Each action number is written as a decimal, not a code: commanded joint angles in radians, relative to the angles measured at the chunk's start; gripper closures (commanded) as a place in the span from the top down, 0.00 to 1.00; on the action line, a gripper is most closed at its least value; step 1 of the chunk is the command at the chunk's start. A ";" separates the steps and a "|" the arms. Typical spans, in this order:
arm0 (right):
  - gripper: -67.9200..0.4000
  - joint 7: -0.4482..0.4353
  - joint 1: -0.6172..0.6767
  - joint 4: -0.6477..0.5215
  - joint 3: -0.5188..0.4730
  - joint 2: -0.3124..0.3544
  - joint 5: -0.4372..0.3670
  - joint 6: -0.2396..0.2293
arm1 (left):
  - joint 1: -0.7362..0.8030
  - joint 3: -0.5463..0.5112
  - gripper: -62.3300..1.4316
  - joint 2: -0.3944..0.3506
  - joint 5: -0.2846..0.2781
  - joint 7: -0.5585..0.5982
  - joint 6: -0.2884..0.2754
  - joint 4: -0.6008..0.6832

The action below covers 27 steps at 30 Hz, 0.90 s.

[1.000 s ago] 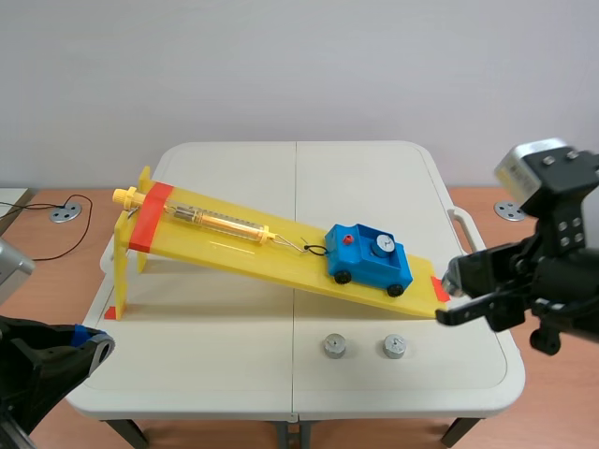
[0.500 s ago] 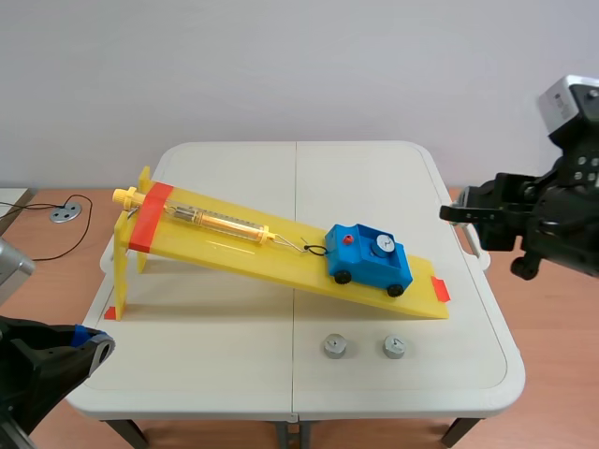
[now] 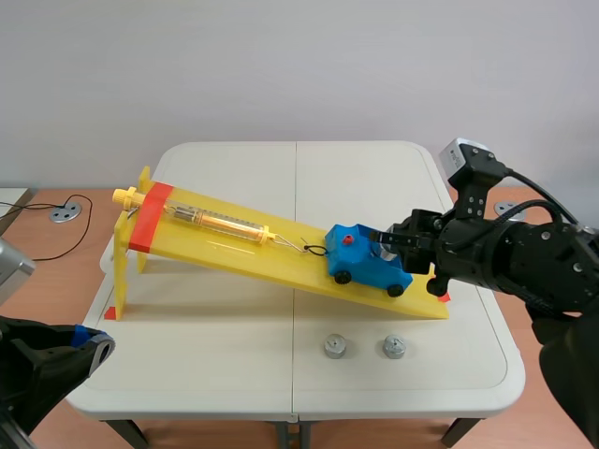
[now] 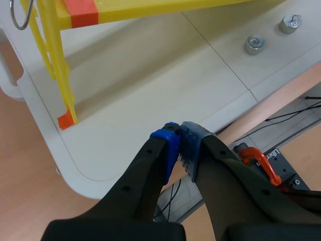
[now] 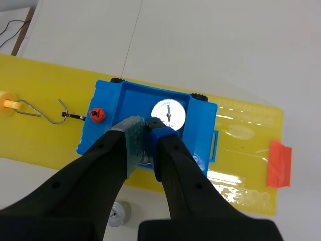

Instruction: Place the four metal weights on the blue cart on the ramp.

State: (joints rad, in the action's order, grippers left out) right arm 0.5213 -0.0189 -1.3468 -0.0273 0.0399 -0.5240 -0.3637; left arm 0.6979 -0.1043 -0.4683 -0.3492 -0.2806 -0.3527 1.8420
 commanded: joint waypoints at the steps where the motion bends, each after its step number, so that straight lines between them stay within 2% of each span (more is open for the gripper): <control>1: 0.02 -0.166 -0.099 -0.098 0.008 0.014 -0.041 -0.057 | -0.020 -0.018 0.10 0.005 -0.074 0.097 -0.021 0.073; 5: 0.02 -0.199 -0.101 -0.077 0.016 0.015 -0.006 -0.057 | -0.020 -0.018 0.10 0.005 -0.074 0.097 -0.021 0.073; 11: 0.02 -0.207 -0.100 -0.057 0.016 0.015 -0.003 -0.057 | -0.020 -0.018 0.10 0.005 -0.074 0.097 -0.021 0.073; 15: 0.10 -0.207 -0.100 -0.057 0.016 0.015 -0.003 -0.057 | -0.020 -0.018 0.10 0.005 -0.074 0.097 -0.021 0.073; 18: 0.10 -0.206 -0.100 -0.057 0.016 0.016 -0.003 -0.058 | -0.020 -0.018 0.10 0.005 -0.074 0.097 -0.021 0.073; 21: 0.12 -0.199 -0.100 -0.057 0.016 0.016 -0.003 -0.083 | -0.023 -0.018 0.10 0.005 -0.074 0.097 -0.021 0.073; 22: 0.16 -0.194 -0.100 -0.057 0.016 0.016 -0.003 -0.084 | -0.026 -0.018 0.10 0.005 -0.074 0.097 -0.021 0.073; 25: 0.28 -0.180 -0.099 -0.062 0.008 0.022 -0.008 -0.132 | -0.029 -0.018 0.10 0.005 -0.074 0.096 -0.021 0.073; 27: 0.30 -0.151 -0.094 -0.079 -0.014 0.024 -0.024 -0.159 | -0.031 -0.018 0.10 0.005 -0.074 0.096 -0.021 0.073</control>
State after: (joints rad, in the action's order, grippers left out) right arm 0.4770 -0.0242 -1.3239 -0.0189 0.0391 -0.4725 -0.4286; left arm 0.6975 -0.1043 -0.4683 -0.3492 -0.2806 -0.3527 1.8420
